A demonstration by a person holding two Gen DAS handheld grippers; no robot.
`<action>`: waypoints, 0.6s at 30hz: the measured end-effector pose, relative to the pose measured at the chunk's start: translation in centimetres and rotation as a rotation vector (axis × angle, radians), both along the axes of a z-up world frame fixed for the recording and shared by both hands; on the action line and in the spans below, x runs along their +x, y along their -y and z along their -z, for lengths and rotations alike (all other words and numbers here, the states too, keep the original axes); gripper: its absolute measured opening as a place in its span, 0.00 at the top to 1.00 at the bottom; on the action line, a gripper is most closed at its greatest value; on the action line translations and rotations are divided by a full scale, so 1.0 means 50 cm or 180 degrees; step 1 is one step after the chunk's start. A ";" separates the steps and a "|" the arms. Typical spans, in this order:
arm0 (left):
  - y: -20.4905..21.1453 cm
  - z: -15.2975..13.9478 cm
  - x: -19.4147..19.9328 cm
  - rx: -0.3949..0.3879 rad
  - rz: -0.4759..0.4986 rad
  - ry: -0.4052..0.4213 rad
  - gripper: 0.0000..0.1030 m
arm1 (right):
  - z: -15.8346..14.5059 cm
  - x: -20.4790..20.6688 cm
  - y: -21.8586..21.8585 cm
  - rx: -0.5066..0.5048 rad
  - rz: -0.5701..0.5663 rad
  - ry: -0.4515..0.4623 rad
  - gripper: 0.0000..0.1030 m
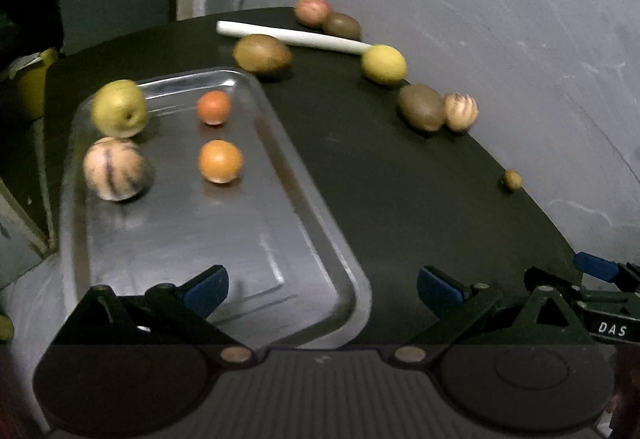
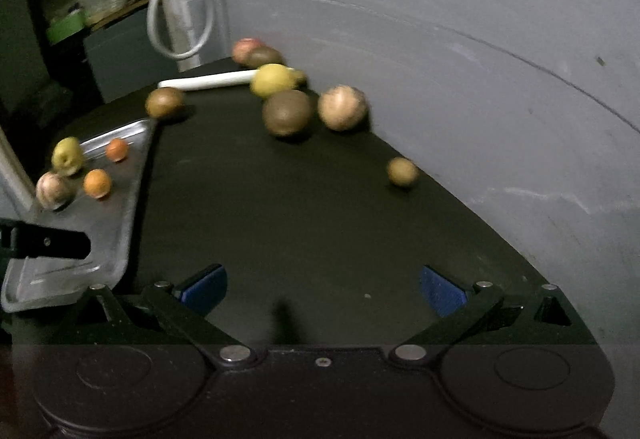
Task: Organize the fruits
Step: 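Move both tools back toward the fruits by the wall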
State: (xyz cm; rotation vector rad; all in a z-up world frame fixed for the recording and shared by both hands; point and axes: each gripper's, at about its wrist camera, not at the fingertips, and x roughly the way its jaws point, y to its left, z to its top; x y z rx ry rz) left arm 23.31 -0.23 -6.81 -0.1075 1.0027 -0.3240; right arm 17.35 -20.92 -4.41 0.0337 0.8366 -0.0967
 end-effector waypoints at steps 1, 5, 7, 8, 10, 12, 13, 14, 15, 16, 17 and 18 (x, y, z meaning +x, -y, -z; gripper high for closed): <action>0.008 0.002 0.003 0.0009 0.0032 -0.0009 0.01 | 0.004 0.000 0.006 0.0016 0.0054 -0.0003 0.01; 0.039 0.009 0.016 0.0046 0.0139 -0.0038 0.01 | 0.020 -0.002 0.030 0.0051 0.0181 -0.0009 0.01; 0.054 0.015 0.025 0.0065 0.0175 -0.0063 0.01 | 0.028 0.000 0.038 0.0000 0.0228 0.0025 0.01; 0.063 0.017 0.029 0.0076 0.0192 -0.0075 0.01 | 0.031 0.000 0.041 -0.0034 0.0240 0.0043 0.01; 0.078 0.022 0.038 0.0095 0.0219 -0.0082 0.01 | 0.039 0.004 0.048 -0.0086 0.0257 0.0074 0.01; 0.093 0.025 0.047 0.0107 0.0239 -0.0081 0.01 | 0.046 0.006 0.059 -0.0097 0.0278 0.0099 0.01; 0.101 0.026 0.053 0.0108 0.0248 -0.0077 0.01 | 0.050 0.009 0.064 -0.0101 0.0293 0.0111 0.01; 0.108 0.027 0.058 0.0108 0.0258 -0.0071 0.01 | 0.053 0.014 0.069 -0.0110 0.0305 0.0118 0.01; 0.116 0.028 0.063 0.0107 0.0273 -0.0063 0.01 | 0.055 0.018 0.073 -0.0117 0.0311 0.0128 0.01; 0.124 0.029 0.069 0.0112 0.0295 -0.0049 0.01 | 0.057 0.022 0.079 -0.0123 0.0312 0.0144 0.01; 0.131 0.030 0.076 0.0124 0.0317 -0.0029 0.01 | 0.059 0.027 0.083 -0.0124 0.0307 0.0155 0.01; 0.138 0.031 0.084 0.0138 0.0345 -0.0001 0.01 | 0.061 0.031 0.088 -0.0122 0.0294 0.0170 0.01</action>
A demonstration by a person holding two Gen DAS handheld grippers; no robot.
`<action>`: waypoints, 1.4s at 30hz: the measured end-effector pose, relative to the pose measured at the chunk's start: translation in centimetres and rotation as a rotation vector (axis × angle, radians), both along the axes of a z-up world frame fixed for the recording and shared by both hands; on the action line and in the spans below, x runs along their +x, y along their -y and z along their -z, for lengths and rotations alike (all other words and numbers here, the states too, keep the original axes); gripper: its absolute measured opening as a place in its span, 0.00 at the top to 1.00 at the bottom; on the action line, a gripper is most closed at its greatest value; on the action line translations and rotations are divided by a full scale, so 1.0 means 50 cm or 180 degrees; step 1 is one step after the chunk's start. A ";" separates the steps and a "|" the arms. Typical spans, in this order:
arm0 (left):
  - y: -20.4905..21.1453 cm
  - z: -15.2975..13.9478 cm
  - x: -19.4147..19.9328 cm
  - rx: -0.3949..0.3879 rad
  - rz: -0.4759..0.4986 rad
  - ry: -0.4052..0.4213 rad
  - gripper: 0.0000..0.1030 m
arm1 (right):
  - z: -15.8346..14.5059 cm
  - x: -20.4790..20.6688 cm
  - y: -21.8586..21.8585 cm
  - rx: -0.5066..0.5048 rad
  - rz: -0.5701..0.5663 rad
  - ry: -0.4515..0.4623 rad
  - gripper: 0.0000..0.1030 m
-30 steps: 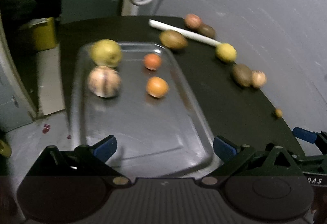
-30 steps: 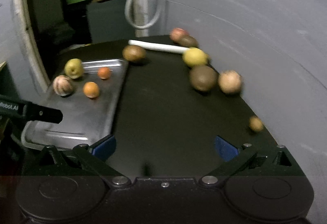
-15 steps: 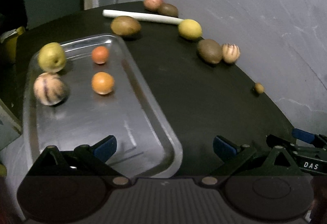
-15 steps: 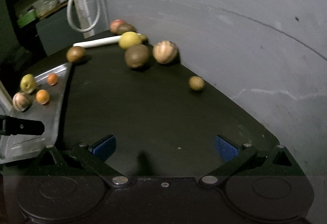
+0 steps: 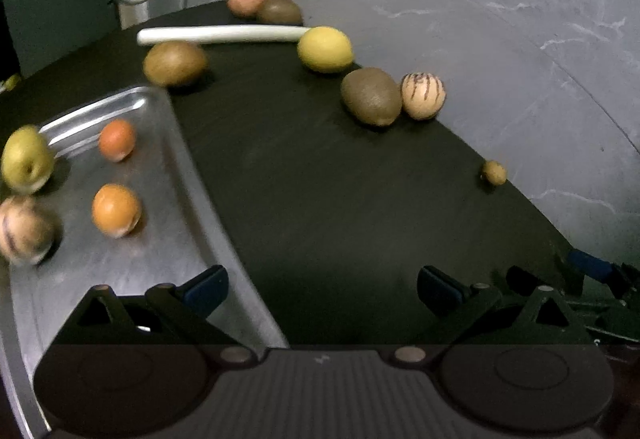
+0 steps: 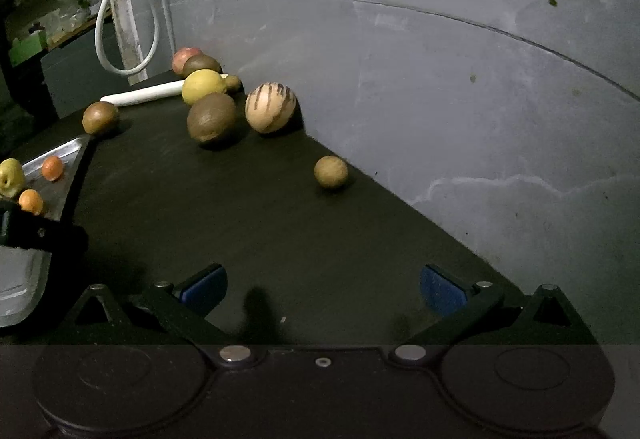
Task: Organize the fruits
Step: 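Move both tools back toward the fruits by the wall, then approach the brown kiwi with the left tool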
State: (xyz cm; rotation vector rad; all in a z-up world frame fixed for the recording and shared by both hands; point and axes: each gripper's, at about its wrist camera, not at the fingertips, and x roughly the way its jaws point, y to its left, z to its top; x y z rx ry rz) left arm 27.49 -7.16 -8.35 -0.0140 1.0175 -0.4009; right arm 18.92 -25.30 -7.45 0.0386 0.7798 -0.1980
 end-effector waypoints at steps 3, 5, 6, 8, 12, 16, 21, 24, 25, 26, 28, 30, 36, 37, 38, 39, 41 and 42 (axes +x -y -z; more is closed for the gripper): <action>0.023 0.000 0.029 0.0036 0.0098 0.0097 0.01 | 0.005 0.018 0.011 -0.0005 -0.0052 0.0039 0.01; 0.038 -0.001 0.049 0.0056 0.0158 0.0170 0.01 | 0.008 0.030 0.017 0.0001 -0.0076 0.0051 0.01; 0.045 -0.002 0.059 0.0064 0.0186 0.0205 0.01 | 0.009 0.036 0.020 0.0009 -0.0086 0.0056 0.01; 0.062 -0.003 0.080 0.0083 0.0241 0.0264 0.01 | 0.012 0.048 0.024 0.0019 -0.0109 0.0066 0.01; 0.086 -0.004 0.113 0.0096 0.0319 0.0341 0.01 | 0.013 0.070 0.030 0.0034 -0.0168 0.0091 0.01; 0.102 0.000 0.136 0.0089 0.0380 0.0388 0.01 | 0.017 0.086 0.033 0.0051 -0.0202 0.0118 0.02; 0.123 0.010 0.162 0.0099 0.0484 0.0430 0.01 | 0.022 0.102 0.034 0.0061 -0.0205 0.0139 0.05; 0.136 0.015 0.174 0.0115 0.0579 0.0476 0.01 | 0.024 0.110 0.032 0.0061 -0.0208 0.0167 0.06; 0.141 0.016 0.179 0.0125 0.0613 0.0493 0.01 | 0.025 0.114 0.031 0.0062 -0.0211 0.0174 0.07; 0.145 0.017 0.183 0.0135 0.0640 0.0507 0.01 | 0.026 0.116 0.030 0.0063 -0.0213 0.0180 0.07; 0.153 0.018 0.192 0.0152 0.0679 0.0525 0.01 | 0.027 0.121 0.030 0.0067 -0.0214 0.0192 0.09; 0.158 0.020 0.200 0.0158 0.0701 0.0534 0.01 | 0.029 0.126 0.030 0.0068 -0.0210 0.0201 0.10; 0.166 0.027 0.223 0.0186 0.0769 0.0555 0.01 | 0.034 0.136 0.033 0.0061 -0.0190 0.0209 0.15; 0.167 0.028 0.226 0.0187 0.0782 0.0556 0.01 | 0.035 0.138 0.033 0.0063 -0.0189 0.0206 0.16; 0.167 0.029 0.229 0.0188 0.0794 0.0559 0.01 | 0.036 0.139 0.034 0.0064 -0.0188 0.0205 0.17; 0.167 0.030 0.232 0.0191 0.0809 0.0559 0.01 | 0.036 0.141 0.033 0.0061 -0.0187 0.0205 0.18; 0.168 0.033 0.237 0.0193 0.0833 0.0552 0.01 | 0.038 0.144 0.031 0.0050 -0.0193 0.0204 0.20; 0.168 0.034 0.240 0.0189 0.0846 0.0544 0.01 | 0.038 0.145 0.030 0.0047 -0.0195 0.0206 0.21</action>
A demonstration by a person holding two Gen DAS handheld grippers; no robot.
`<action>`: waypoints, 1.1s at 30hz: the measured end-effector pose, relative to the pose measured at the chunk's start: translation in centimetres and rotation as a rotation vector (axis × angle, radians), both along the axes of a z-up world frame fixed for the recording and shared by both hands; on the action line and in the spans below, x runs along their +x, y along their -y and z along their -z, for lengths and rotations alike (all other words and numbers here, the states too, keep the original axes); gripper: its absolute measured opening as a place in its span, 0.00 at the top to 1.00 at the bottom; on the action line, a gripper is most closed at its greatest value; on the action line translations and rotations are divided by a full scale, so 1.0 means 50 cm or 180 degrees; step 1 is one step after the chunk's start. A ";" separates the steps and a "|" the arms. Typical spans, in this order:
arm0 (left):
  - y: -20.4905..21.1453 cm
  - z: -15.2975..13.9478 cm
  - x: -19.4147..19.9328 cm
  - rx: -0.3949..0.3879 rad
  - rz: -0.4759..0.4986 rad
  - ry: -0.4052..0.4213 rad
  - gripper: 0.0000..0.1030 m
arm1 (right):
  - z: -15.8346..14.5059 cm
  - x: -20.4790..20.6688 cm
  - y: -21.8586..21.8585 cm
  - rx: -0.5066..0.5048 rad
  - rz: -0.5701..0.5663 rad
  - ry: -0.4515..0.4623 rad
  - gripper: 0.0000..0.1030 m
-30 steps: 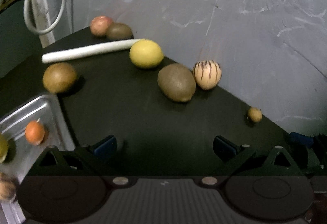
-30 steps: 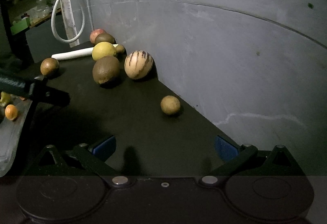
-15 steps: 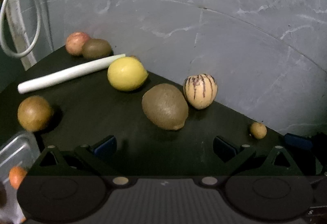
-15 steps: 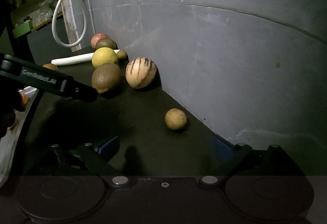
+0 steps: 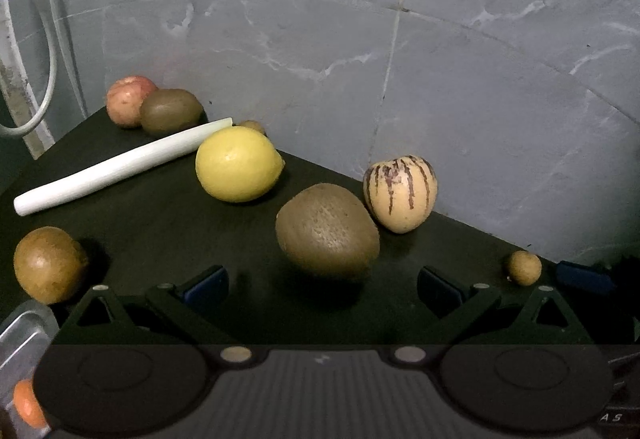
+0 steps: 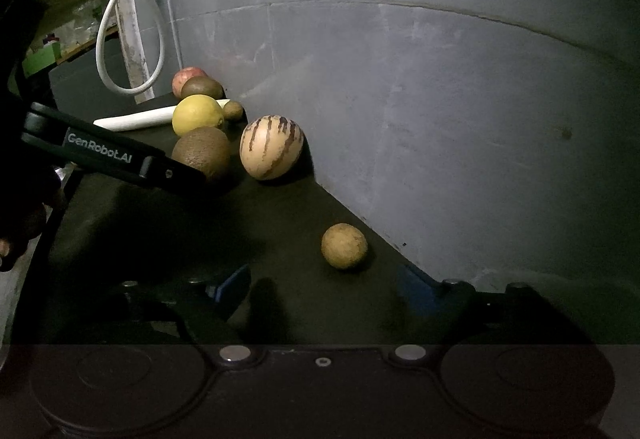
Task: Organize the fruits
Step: 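Approach the brown kiwi with the left tool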
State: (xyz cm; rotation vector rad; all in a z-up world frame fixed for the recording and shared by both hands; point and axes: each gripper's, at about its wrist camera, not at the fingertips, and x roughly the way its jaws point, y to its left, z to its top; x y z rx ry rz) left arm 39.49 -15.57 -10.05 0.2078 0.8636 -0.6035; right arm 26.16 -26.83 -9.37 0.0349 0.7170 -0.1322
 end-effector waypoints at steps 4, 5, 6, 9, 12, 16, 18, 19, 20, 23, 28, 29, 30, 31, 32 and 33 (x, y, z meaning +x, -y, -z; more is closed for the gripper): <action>0.002 0.004 0.009 -0.0006 0.0070 -0.0016 0.01 | 0.003 0.003 -0.001 -0.0013 0.0000 0.0001 0.24; 0.003 0.005 0.011 0.0000 0.0086 -0.0017 0.01 | 0.003 0.003 -0.001 -0.0014 0.0003 0.0000 0.24; 0.003 0.006 0.012 0.0006 0.0103 -0.0019 0.01 | 0.003 0.004 0.000 -0.0014 0.0007 0.0001 0.24; 0.005 0.007 0.016 0.0014 0.0151 -0.0013 0.01 | 0.004 0.005 0.001 -0.0011 0.0015 0.0005 0.24; 0.007 0.007 0.019 0.0012 0.0184 -0.0011 0.01 | 0.005 0.007 0.003 -0.0007 0.0023 0.0003 0.24; 0.009 0.006 0.018 0.0013 0.0218 0.0010 0.01 | 0.006 0.009 0.004 -0.0010 0.0026 0.0005 0.25; 0.010 0.007 0.021 0.0024 0.0244 0.0023 0.01 | 0.006 0.012 0.005 -0.0010 0.0029 0.0000 0.27; 0.011 0.007 0.022 0.0028 0.0257 0.0029 0.01 | 0.006 0.012 0.005 -0.0011 0.0032 0.0000 0.29; 0.012 0.007 0.023 0.0031 0.0272 0.0036 0.01 | 0.007 0.014 0.006 -0.0010 0.0035 0.0000 0.30; 0.013 0.007 0.027 0.0030 0.0319 0.0054 0.01 | 0.008 0.021 0.005 -0.0021 0.0044 0.0004 0.35; 0.020 0.010 0.035 0.0050 0.0432 0.0087 0.03 | 0.011 0.030 -0.003 -0.0038 0.0026 0.0022 0.45; 0.021 0.011 0.035 0.0065 0.0465 0.0101 0.04 | 0.011 0.031 -0.004 -0.0044 0.0026 0.0025 0.46; 0.024 0.012 0.036 0.0086 0.0498 0.0121 0.04 | 0.011 0.032 -0.005 -0.0051 0.0024 0.0028 0.48; 0.026 0.012 0.035 0.0103 0.0532 0.0141 0.05 | 0.011 0.033 -0.006 -0.0055 0.0020 0.0031 0.50; 0.028 0.013 0.036 0.0110 0.0563 0.0155 0.06 | 0.011 0.034 -0.007 -0.0060 0.0020 0.0034 0.51; 0.029 0.013 0.036 0.0113 0.0592 0.0163 0.07 | 0.011 0.034 -0.007 -0.0067 0.0019 0.0037 0.52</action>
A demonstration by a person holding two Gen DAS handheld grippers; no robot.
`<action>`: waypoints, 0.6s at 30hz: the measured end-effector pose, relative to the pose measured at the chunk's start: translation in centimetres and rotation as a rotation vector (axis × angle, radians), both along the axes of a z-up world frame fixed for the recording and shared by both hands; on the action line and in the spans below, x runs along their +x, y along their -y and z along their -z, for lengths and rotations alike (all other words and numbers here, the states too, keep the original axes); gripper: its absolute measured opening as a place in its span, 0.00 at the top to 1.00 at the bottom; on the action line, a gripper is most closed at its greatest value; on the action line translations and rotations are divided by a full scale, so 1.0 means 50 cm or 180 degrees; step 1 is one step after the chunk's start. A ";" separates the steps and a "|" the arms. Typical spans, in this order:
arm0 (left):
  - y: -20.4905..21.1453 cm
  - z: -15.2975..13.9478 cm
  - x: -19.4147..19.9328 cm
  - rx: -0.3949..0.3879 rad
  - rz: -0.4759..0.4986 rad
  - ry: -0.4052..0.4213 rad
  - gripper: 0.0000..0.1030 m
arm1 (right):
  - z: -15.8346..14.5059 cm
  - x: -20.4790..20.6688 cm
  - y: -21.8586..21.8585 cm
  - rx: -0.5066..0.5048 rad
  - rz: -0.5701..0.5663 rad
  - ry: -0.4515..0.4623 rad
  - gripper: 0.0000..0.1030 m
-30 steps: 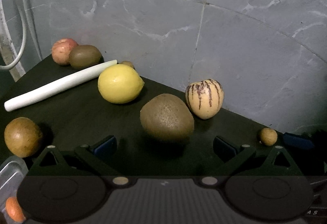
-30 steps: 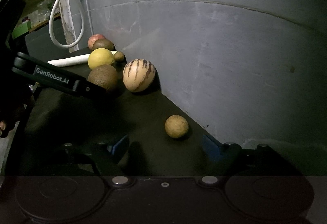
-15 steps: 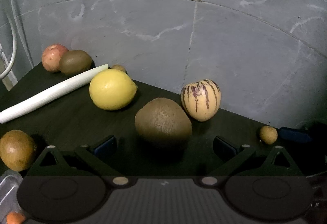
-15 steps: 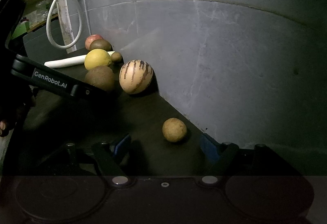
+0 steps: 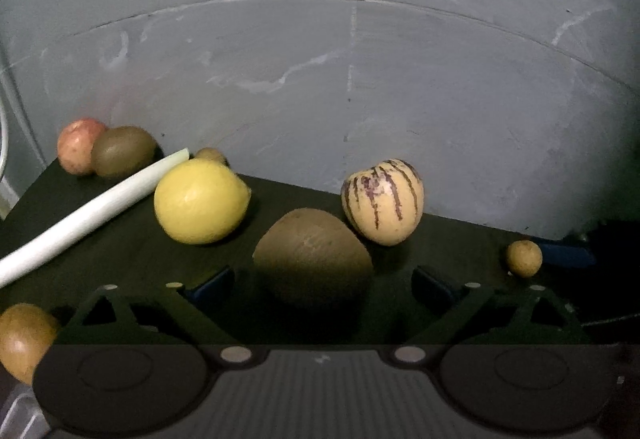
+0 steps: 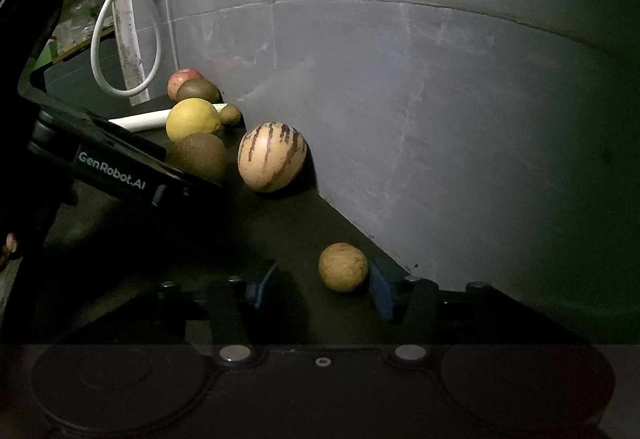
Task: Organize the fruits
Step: 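Approach the brown kiwi with the left tool, then grasp the brown kiwi with the left tool while the right tool grasps the small round brown fruit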
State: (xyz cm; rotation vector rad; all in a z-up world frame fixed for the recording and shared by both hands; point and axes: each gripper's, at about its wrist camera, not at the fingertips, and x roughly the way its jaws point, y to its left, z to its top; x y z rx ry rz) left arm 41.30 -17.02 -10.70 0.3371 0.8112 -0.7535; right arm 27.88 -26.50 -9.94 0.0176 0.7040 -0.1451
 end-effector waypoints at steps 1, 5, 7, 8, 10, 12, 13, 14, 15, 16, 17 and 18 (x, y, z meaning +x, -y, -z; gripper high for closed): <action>0.001 0.001 0.000 0.0003 0.0026 0.0001 0.08 | 0.000 0.001 0.000 -0.0006 0.0000 0.0003 0.54; 0.005 0.003 0.007 0.0013 0.0064 -0.0003 0.11 | 0.001 0.003 0.001 -0.0022 -0.0003 0.0016 0.57; 0.005 0.003 0.011 0.0000 0.0061 -0.0006 0.12 | 0.002 0.004 0.000 -0.0023 -0.0008 0.0020 0.59; 0.005 0.003 0.013 -0.0010 0.0060 -0.0012 0.13 | 0.002 0.004 0.000 -0.0022 -0.0009 0.0021 0.60; 0.005 0.004 0.015 -0.0016 0.0051 -0.0021 0.16 | 0.003 0.006 -0.001 -0.0024 -0.0021 0.0023 0.62; 0.005 0.005 0.018 -0.0032 0.0042 -0.0040 0.19 | 0.002 0.005 -0.003 -0.0026 -0.0030 0.0026 0.64; 0.005 0.005 0.020 -0.0038 0.0031 -0.0055 0.21 | 0.002 0.006 -0.004 -0.0023 -0.0036 0.0026 0.65; 0.004 0.006 0.022 -0.0045 0.0023 -0.0074 0.21 | 0.002 0.007 -0.004 -0.0022 -0.0042 0.0026 0.66; 0.005 0.007 0.022 -0.0054 0.0022 -0.0099 0.22 | 0.001 0.007 -0.005 -0.0021 -0.0051 0.0025 0.67; 0.005 0.008 0.023 -0.0056 0.0018 -0.0114 0.22 | 0.001 0.008 -0.007 -0.0023 -0.0059 0.0024 0.68; 0.005 0.008 0.023 -0.0054 0.0008 -0.0111 0.22 | 0.001 0.008 -0.008 -0.0024 -0.0065 0.0023 0.68; 0.005 0.009 0.022 -0.0050 -0.0005 -0.0099 0.23 | 0.000 0.008 -0.009 -0.0027 -0.0071 0.0022 0.70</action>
